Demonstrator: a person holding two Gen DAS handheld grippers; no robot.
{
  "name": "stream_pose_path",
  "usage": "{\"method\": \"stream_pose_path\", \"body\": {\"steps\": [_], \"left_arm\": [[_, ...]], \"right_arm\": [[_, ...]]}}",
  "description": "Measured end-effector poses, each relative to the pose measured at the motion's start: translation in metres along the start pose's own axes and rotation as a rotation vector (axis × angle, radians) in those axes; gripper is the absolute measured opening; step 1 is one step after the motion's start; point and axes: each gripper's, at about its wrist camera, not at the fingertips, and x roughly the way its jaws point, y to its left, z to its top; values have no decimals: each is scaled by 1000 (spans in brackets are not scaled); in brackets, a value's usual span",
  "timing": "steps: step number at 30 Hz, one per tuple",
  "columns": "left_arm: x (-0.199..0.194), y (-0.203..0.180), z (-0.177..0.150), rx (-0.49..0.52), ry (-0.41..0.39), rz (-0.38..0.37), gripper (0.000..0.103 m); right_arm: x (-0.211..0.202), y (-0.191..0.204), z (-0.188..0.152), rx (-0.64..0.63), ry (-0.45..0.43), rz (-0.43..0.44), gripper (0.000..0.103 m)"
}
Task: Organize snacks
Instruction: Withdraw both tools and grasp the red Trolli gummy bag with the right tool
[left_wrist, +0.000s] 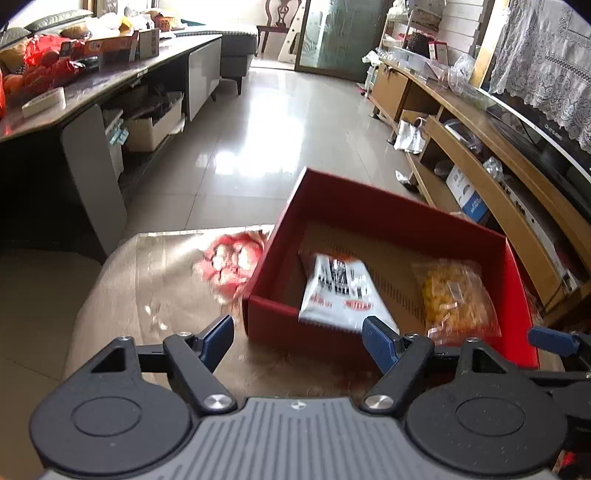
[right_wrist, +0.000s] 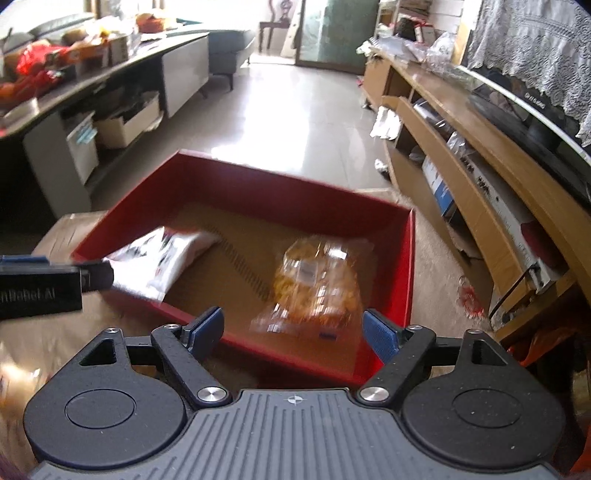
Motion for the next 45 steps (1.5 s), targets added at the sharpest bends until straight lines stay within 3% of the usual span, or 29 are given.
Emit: {"method": "stream_pose_path", "body": {"steps": [7,18,29,32,34,36,45], "left_arm": [[-12,10,-14,-5,29,-29,76],[-13,11,-28,-2,68,-47,76],[-6,5,-32,26,95,-53,76],[-4,6,-34,29,105,-50,76],[-4,6,-35,32,108,-54,76],[-5,4,-35,40,109,-64,76],[-16,3,-41,71,123,-105,76]], "right_arm": [[-8,-7,-22,18,60,47,87],[16,-38,-41,261,206,111,87],[44,-24,-37,255,277,111,88],[50,-19,-42,215,290,77,82],[46,-17,-42,196,282,65,69],[44,-22,-44,205,284,71,63],[16,-25,-64,152,288,28,61]]}}
